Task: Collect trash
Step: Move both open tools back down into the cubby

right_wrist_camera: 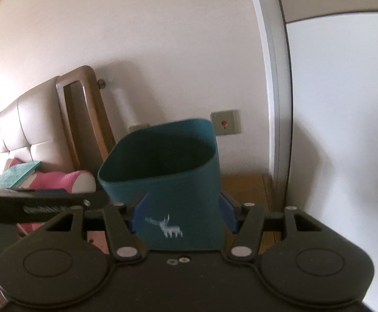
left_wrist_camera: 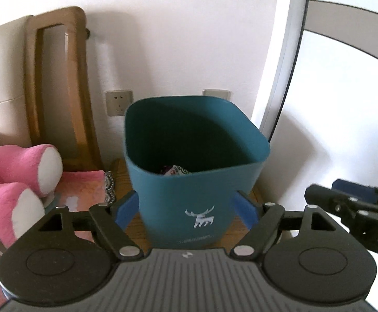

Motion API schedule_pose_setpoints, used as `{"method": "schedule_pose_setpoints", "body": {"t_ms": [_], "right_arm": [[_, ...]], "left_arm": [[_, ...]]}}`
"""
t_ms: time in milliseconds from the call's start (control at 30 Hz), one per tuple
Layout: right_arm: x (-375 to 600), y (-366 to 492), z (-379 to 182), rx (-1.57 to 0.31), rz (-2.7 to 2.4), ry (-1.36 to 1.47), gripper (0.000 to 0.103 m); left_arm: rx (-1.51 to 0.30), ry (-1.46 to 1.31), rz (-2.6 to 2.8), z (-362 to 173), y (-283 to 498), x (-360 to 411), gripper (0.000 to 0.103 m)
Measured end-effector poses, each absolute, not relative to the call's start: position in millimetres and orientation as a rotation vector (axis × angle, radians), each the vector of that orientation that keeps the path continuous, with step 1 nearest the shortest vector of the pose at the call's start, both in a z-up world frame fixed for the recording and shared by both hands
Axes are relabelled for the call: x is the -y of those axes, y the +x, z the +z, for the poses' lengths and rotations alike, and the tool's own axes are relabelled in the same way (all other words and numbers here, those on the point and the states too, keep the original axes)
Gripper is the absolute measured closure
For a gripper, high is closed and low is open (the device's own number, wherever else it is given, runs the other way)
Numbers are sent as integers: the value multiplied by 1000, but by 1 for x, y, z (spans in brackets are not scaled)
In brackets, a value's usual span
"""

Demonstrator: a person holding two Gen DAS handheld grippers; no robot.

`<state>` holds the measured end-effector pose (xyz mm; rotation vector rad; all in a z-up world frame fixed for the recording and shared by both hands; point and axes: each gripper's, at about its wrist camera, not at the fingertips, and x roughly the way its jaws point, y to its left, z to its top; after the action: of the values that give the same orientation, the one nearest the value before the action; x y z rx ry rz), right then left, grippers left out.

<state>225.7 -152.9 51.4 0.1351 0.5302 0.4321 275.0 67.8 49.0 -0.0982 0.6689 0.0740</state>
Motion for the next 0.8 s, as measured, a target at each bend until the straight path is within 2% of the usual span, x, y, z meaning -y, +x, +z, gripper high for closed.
{"method": "schedule_pose_setpoints", "body": {"t_ms": [233, 433, 500, 567, 800], "right_arm": [[162, 187, 1, -608, 425, 96, 45], [170, 170, -64, -699, 414, 94, 45], [170, 167, -89, -728, 406, 80, 45], [170, 166, -117, -760, 422, 74, 45], [169, 163, -233, -879, 389, 14, 45]], "left_arm": [[-670, -117, 90, 22, 223, -72, 20], [-716, -168, 103, -31, 193, -77, 19], [-722, -175, 124, -56, 183, -78, 17], [-749, -165, 152, -84, 177, -76, 0], [-854, -216, 226, -201, 159, -85, 0]]}}
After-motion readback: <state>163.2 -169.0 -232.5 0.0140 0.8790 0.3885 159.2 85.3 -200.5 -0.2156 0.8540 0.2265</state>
